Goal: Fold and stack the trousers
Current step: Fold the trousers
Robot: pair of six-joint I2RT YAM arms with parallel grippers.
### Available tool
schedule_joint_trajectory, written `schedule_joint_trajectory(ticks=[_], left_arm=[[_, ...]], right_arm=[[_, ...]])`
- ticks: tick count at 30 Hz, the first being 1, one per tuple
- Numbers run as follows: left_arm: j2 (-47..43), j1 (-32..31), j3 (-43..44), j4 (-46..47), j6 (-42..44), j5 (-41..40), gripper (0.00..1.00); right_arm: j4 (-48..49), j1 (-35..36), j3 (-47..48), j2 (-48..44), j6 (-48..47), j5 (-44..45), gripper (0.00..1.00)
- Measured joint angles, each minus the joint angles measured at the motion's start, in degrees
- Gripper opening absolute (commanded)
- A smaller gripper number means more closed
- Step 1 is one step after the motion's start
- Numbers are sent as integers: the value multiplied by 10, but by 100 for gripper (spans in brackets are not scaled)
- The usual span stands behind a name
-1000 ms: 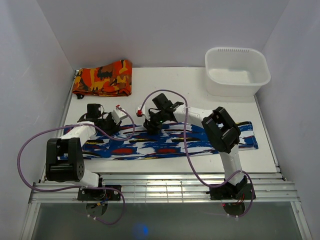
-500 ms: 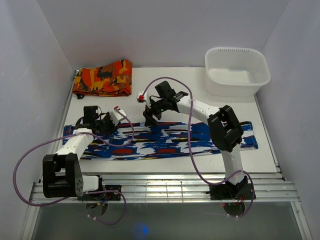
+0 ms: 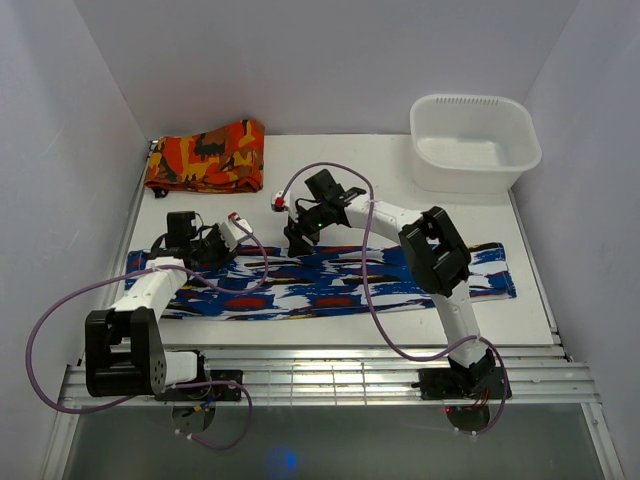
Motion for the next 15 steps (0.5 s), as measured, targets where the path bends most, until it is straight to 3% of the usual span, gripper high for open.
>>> schedule_joint_trajectory(ticks=[2,3,4,5,8,15], left_arm=[[0,0,0,0,0,0,27],[0,0,0,0,0,0,27],[0,0,0,0,0,0,27],[0,0,0,0,0,0,30],[1,0,0,1,-2,-5,53],[19,23,48,-19,-92,-36,64]], right_arm=[[-3,3,-5,0,-15,0,43],[-5,4,-6,0,-20,0,23],[-5,5,-8,0,-25,0,13],[-7,6,-9,0,-27,-1,8],[1,7,-20,-2,-30,-2,8],[68,26,-140,-68,-41,18,8]])
